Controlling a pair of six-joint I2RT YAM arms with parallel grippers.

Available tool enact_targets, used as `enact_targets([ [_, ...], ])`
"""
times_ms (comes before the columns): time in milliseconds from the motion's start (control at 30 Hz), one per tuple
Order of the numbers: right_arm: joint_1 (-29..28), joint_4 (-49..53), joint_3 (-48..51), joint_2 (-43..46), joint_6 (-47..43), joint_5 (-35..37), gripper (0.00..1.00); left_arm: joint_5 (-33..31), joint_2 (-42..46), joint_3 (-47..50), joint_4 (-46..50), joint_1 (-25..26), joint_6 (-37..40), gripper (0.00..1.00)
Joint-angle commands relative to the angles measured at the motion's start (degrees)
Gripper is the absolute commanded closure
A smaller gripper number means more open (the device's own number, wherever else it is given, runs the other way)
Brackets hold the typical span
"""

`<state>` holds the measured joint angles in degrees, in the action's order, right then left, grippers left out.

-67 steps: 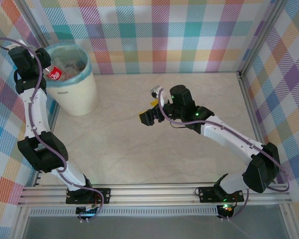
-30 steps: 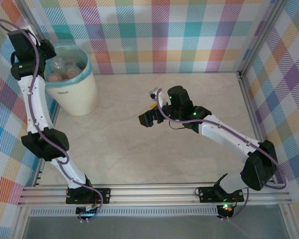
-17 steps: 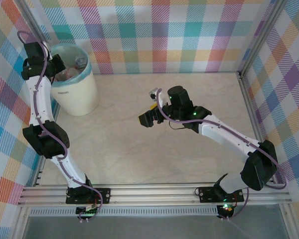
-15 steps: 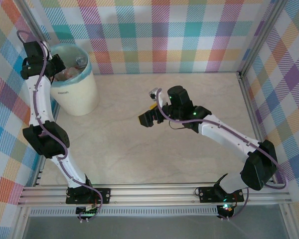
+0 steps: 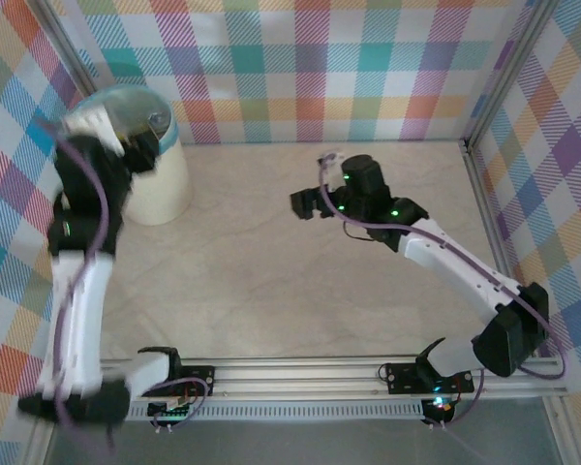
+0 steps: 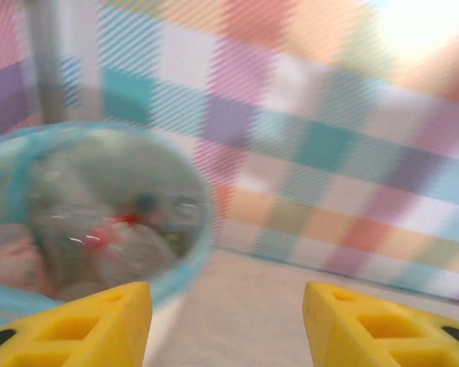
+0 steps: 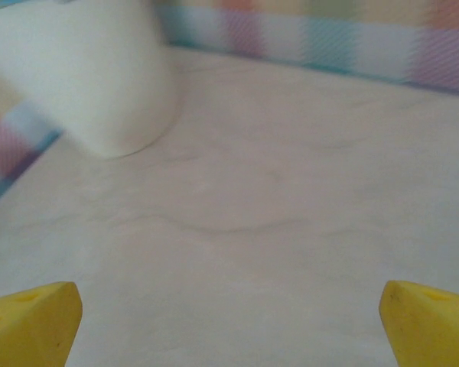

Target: Put the plastic bottles in the bin

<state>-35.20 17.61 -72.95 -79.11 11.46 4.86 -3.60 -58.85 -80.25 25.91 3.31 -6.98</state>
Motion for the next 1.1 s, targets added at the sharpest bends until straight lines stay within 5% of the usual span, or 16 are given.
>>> enact_targets([
  [0, 8.1, -1.8, 7.4, 6.3, -2.0, 11.7, 0.00, -6.7, 12.6, 20.9, -13.8, 8.9, 2.0, 0.46],
  [167, 14.5, -14.9, 23.5, 13.8, -10.4, 15.0, 0.00, -12.4, 21.6, 42.0, -21.2, 20.3, 6.8, 0.46],
  [400, 17.1, -29.2, 38.4, 8.3, -16.6, 20.0, 0.00, -24.5, 14.4, 59.9, -42.1, 20.2, 9.7, 0.36],
  [500, 17.9, -41.7, 45.4, 6.3, -19.3, 19.4, 0.00, -21.3, 5.8, 61.2, -47.4, 16.8, 10.0, 0.38],
  [733, 24.8, -66.0, 52.3, -3.2, -21.9, 0.1, 0.00, -5.4, -11.8, 62.0, -62.1, 3.7, 8.3, 0.38],
  [833, 31.2, -64.4, 51.8, -2.9, -16.6, -7.6, 0.00, 2.0, -16.2, 61.3, -66.8, -0.3, 8.8, 0.38],
  [933, 37.6, -80.8, 57.2, -8.8, -10.3, -14.0, 0.00, 6.9, -19.2, 60.7, -69.8, -2.1, 9.5, 0.38],
  [1067, 38.0, -73.0, 53.4, -9.1, -10.3, -15.2, 0.00, 9.7, -25.6, 60.4, -75.8, -2.5, 9.4, 0.36],
])
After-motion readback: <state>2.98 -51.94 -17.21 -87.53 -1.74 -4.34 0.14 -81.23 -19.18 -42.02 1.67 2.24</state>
